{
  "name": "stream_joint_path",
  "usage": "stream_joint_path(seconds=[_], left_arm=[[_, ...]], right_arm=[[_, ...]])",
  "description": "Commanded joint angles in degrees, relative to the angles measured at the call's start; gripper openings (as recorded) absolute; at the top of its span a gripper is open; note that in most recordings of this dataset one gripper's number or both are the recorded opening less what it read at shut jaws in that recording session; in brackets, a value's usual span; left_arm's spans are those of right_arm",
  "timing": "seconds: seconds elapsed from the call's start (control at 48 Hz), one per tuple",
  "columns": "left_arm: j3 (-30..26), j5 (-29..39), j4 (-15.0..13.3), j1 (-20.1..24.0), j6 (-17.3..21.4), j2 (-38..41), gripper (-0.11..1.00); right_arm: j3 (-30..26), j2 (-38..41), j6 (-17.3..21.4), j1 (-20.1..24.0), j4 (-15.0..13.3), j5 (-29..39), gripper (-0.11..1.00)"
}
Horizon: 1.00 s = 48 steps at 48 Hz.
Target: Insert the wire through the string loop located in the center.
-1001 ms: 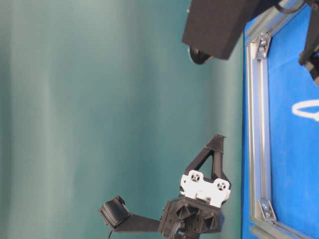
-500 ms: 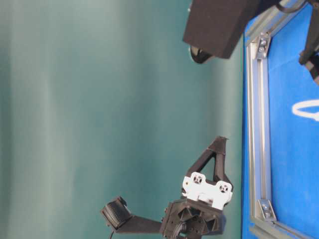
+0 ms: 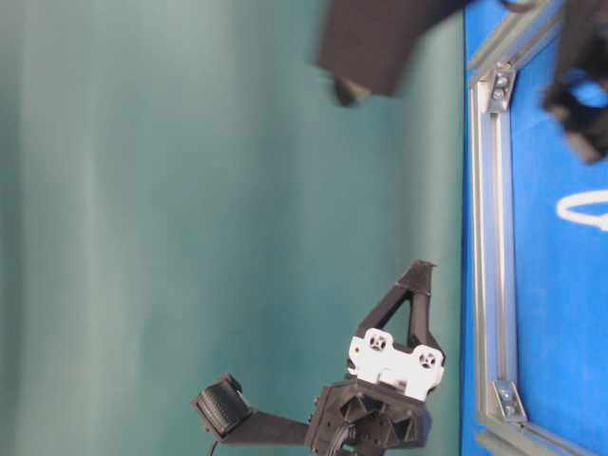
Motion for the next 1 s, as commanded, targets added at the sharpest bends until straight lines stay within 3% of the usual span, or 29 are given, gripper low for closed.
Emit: stream_joint_path(seconds=[0.0,0.271,0.98], left_arm=[[-0.4,-0.3,0.2,-0.1,0.0,-1.8,0.0],[-0.4,-0.3,0.1,-0.1,0.0,-1.8,0.0],[-0.4,-0.3,0.1,-0.1,-0.1,-1.8,0.0]], right_arm=[[0.0,-5.2,-0.1,0.0,-0.1,2.2,-0.02],[0.3,-11.8,-0.7,0.0,-0.1,9.1,-0.02],[0.3,-11.8,-0.7,0.1,-0.1,9.2,-0.02]])
